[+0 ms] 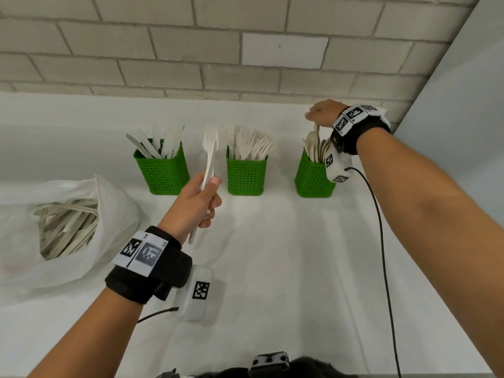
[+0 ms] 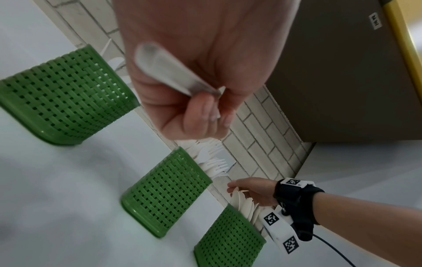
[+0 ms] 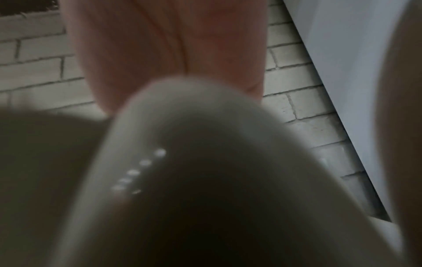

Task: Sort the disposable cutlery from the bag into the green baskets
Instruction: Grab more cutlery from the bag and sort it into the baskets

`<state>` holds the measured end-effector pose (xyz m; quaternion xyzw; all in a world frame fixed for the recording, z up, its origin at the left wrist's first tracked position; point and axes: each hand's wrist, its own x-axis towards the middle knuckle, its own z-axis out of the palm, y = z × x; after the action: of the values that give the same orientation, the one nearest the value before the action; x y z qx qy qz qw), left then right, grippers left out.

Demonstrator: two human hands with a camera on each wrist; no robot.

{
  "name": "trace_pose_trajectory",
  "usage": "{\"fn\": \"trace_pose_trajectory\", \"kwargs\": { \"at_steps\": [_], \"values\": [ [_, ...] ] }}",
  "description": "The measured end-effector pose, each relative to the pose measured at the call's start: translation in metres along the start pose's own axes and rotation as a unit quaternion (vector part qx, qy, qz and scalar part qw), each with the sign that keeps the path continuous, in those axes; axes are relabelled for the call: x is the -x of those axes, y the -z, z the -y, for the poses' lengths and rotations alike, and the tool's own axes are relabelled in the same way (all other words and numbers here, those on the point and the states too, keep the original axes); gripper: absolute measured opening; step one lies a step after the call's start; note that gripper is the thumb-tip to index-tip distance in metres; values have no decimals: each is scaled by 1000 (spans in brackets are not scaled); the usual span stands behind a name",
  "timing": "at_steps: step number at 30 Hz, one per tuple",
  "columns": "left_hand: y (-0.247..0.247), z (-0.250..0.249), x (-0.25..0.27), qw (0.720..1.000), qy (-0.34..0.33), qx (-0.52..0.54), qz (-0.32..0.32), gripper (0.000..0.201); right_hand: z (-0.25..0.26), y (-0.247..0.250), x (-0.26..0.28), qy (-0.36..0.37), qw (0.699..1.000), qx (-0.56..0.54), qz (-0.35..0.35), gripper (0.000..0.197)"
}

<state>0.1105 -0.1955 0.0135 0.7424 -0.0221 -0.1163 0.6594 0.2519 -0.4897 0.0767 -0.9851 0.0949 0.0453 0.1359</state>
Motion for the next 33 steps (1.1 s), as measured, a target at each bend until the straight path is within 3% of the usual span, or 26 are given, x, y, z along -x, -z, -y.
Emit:
{"fn": "trace_pose_trajectory", "kwargs": {
  "at_steps": [4, 8, 11, 16, 18, 21, 24, 27, 30, 33],
  "values": [
    [3, 4, 0, 1000, 0, 4, -2, 12, -3, 9, 20, 44, 995, -46, -73, 33],
    [-3, 5, -4, 1000, -5, 12, 14, 13, -1, -1, 57, 53, 998, 25, -20, 48],
    [-9, 4, -6, 999, -8, 15, 32, 12, -7, -22, 70, 63, 997, 53, -5, 48],
    [-9, 5, -2, 997, -7, 47, 65, 22, 9, -39, 95, 150, 979, -28, -136, 46],
    [-7, 5, 0, 995, -10, 57, 77, 26, 40, -45, 113, 204, 964, -90, -147, 44],
    [0, 5, 5, 993, -7, 73, 97, 28, 91, -56, 135, 228, 936, -263, -48, 45],
    [14, 5, 9, 989, -11, 86, 119, 30, 131, -68, 142, 189, 863, -466, 54, 56],
    [33, 7, 14, 986, 2, 103, 129, 32, 157, -78, 140, 162, 797, -577, 75, 52],
    [52, 10, 17, 978, 23, 161, 131, 34, 177, -88, 139, 176, 786, -583, 109, 28],
    [72, 12, 16, 975, 16, 194, 105, 34, 197, -105, 143, 176, 797, -552, 169, 20]
  ]
}}
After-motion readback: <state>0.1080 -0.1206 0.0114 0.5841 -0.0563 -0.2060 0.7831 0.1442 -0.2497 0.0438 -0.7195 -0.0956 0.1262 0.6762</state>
